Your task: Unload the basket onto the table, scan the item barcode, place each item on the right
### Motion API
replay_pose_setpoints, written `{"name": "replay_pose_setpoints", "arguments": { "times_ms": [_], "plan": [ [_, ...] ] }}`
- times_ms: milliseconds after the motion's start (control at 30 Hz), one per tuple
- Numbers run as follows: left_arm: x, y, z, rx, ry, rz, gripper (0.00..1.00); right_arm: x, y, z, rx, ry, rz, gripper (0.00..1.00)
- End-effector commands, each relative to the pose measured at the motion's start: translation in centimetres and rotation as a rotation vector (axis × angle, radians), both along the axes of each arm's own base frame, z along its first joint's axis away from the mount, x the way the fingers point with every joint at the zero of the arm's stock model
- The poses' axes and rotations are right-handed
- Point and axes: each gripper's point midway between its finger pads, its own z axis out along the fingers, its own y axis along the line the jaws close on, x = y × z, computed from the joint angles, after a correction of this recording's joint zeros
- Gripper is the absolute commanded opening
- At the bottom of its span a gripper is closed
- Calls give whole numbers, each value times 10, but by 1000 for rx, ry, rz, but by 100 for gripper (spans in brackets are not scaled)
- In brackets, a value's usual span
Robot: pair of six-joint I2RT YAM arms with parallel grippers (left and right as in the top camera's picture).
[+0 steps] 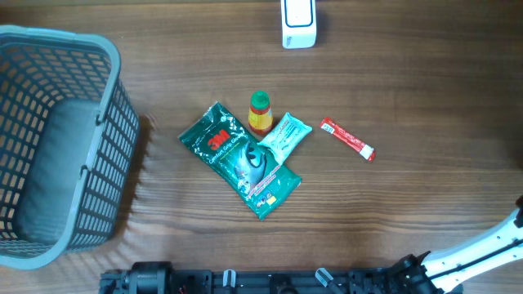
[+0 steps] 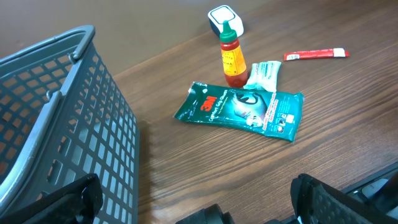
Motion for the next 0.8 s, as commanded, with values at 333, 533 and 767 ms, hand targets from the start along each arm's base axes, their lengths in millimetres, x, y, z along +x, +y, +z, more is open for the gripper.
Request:
{"name": "replay_pose_setpoints", "arguments": {
  "times_ms": [333,533,767],
  "plan": [
    [0,0,1,6,-8,-2,100,78,144,256,27,-622,190,100],
    [0,0,1,6,-8,-2,100,101,300,210,265,-386,527,100],
    [0,0,1,6,-8,-2,100,106,445,131,345,-228,969,98]
  ]
}}
